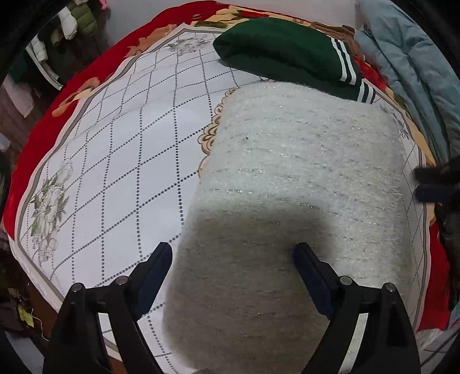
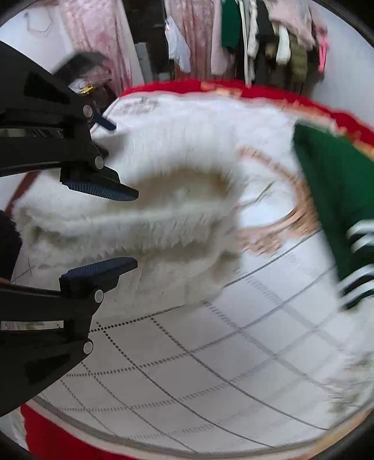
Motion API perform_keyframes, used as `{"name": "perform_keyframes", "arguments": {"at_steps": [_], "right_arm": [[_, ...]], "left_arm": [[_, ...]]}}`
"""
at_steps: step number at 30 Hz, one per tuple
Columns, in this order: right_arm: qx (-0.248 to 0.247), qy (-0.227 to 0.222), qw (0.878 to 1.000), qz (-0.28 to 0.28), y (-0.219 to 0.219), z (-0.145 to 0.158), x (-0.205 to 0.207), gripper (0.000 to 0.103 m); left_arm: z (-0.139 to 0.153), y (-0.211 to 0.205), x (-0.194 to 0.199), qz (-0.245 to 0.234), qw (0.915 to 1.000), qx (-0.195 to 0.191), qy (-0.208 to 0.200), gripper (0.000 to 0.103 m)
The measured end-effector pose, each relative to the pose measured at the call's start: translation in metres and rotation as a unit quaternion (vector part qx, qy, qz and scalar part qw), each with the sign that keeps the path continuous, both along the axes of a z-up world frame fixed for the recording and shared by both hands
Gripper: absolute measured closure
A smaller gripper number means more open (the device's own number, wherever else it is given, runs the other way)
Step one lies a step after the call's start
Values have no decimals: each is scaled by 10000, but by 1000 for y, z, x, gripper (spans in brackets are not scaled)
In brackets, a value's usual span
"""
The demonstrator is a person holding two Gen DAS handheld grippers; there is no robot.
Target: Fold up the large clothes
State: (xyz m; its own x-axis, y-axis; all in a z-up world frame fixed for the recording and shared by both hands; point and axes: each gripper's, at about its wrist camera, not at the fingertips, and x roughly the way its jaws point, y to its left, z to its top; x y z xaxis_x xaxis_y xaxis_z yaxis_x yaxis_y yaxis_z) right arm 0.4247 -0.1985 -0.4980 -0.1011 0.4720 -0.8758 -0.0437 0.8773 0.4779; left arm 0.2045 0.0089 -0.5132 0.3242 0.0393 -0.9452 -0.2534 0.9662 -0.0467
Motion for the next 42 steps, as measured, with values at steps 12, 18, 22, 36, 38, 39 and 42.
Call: {"name": "perform_keyframes", "arguments": {"at_steps": [12,18,22,36,38,39,42], "right_arm": [[-1225,126,9846,1238,105,-42,-29,67],[-1899,-95,9767,999,123,-76,-34,68],[-1030,163,9926,615,101,-55,-28,67],[-192,374,9979,-500,-19,-111,-50,0],[555,709,9928,-791,-23,-137,-53,0],[702,726,9917,-800,-24,-139,-54,0],[1019,729,9903,-597,-17,-140,-54,0]], "left_arm": [[53,55,-15,568,9972,-6,-482,0],[31,82,13,138,9995,-111,-244,0],[20,87,32,-310,9980,-536,-104,0],[-39,49,71,-1605,9633,-2135,256,0],[-45,46,75,-1625,9590,-2300,310,0],[-49,44,77,-1592,9561,-2438,337,0],[-52,43,81,-1541,9537,-2558,357,0]]}}
